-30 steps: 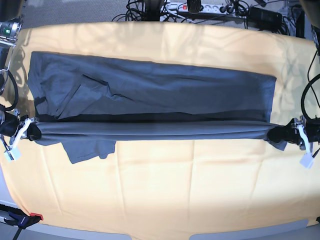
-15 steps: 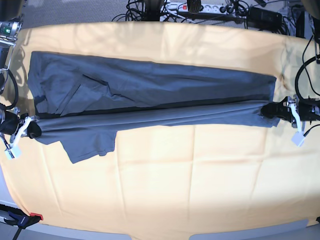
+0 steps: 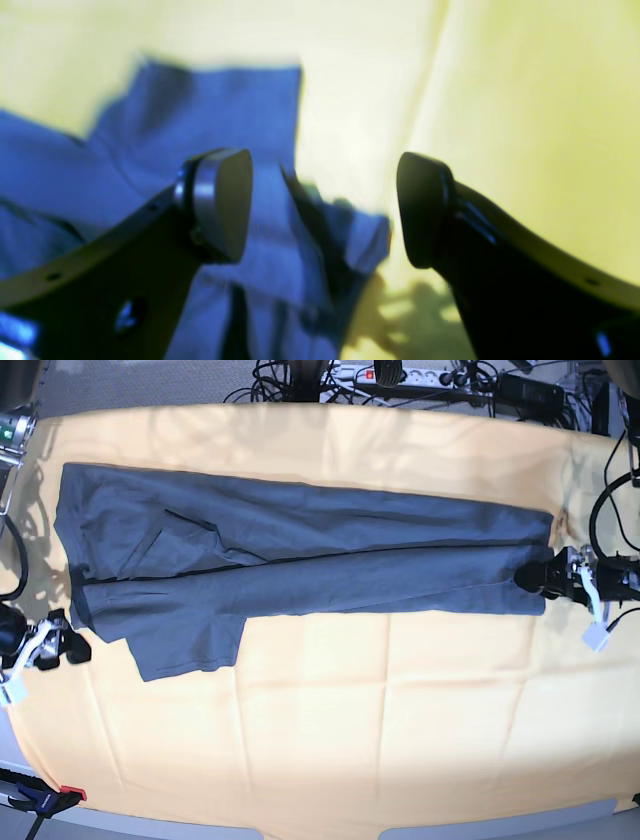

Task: Fold the T-shirt properly
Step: 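Grasp the shirt's sleeve end with the right gripper and tuck it inward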

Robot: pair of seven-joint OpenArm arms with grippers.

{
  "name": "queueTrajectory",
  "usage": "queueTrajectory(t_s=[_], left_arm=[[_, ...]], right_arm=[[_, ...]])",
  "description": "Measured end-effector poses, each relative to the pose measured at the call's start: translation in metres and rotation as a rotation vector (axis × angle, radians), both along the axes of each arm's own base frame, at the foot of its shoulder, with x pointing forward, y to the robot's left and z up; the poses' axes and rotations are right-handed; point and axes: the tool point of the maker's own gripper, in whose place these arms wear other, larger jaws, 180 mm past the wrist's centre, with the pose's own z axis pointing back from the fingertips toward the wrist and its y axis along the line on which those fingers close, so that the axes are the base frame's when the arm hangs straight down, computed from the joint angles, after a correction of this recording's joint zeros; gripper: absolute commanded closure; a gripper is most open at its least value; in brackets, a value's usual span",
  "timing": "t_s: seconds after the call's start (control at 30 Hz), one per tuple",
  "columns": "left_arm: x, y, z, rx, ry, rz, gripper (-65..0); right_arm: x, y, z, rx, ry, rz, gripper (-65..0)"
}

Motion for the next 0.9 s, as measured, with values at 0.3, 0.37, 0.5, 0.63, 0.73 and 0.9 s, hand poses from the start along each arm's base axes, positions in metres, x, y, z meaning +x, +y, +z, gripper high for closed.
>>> queueTrajectory(t_s=[0.3,0.37,0.5,0.63,0.73,0.9], left_arm=[[-0.016,-0.002,-0.015,-0.011,0.039,-0.004,-46.3],[-0.016,-0.002,-0.015,-0.012,0.038,-0.004,-46.3],[-0.016,-0.002,-0.015,-0.011,0.038,-0.004,-46.3],[-0.016,-0.002,-0.015,-0.012,0.039,-0.004,-46.3],[-0.016,-0.002,-0.015,-0.011,0.039,-0.004,-46.3],[-0.016,-0.002,-0.015,-0.012,0.038,-0.004,-46.3]], right_arm=[[0.024,0.045,-0.041,-0.010,0.051,-0.098,-46.6],[0.029,0.051,-0.055,0.004,0.056,-0.144,-46.6],[0.030,0.032,-0.084,0.013,0.104,-0.293,-46.6],[0.034,0.036,-0.099,0.121,0.140,-0.292,-46.6],[0.037,0.049,-0.102,0.241,0.149,-0.272,-46.5],[0.026,0.083,-0.096,0.382,0.191,-0.135,-46.5]])
